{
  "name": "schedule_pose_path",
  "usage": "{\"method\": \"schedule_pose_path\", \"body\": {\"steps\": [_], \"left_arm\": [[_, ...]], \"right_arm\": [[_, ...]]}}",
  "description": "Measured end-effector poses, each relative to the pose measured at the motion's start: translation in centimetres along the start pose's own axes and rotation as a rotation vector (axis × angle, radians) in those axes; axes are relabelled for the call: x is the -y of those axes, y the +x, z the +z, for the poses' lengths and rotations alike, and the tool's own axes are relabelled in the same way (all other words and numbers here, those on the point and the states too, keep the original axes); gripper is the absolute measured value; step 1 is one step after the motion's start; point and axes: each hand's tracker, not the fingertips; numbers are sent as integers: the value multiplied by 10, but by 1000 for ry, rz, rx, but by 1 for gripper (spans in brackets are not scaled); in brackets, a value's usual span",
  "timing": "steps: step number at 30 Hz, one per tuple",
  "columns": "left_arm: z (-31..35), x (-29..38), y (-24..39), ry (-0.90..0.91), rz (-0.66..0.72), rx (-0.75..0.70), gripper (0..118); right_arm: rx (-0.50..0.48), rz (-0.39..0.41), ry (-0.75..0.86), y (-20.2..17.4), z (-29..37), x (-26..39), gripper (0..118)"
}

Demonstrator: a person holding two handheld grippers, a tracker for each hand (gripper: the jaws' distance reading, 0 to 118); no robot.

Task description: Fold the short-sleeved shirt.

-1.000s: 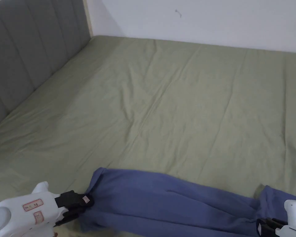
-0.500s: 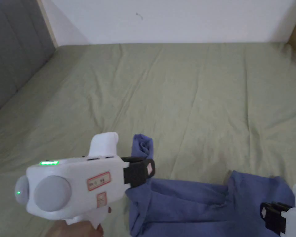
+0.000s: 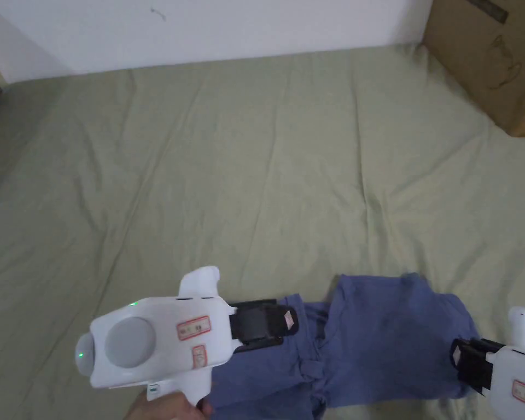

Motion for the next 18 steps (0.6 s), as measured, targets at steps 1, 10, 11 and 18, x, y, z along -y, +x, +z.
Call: {"method": "schedule_pose_path", "body": {"steps": [1,10,11,18], "left_arm": [[9,-3,-6,22,4,-6,63],[-36,18,-45,-97,92,-116,0],[-46,22,-42,-115,83,-101,0],[-94,45,4,-269,-4,-16,0]], "right_arm": [[-7,-6,0,1,-1,0,0],[-56,21,8,-11,0,1,0],[-59,23,7,-12,0,1,0],[-58,17,-8,-6,1,3,0]]}}
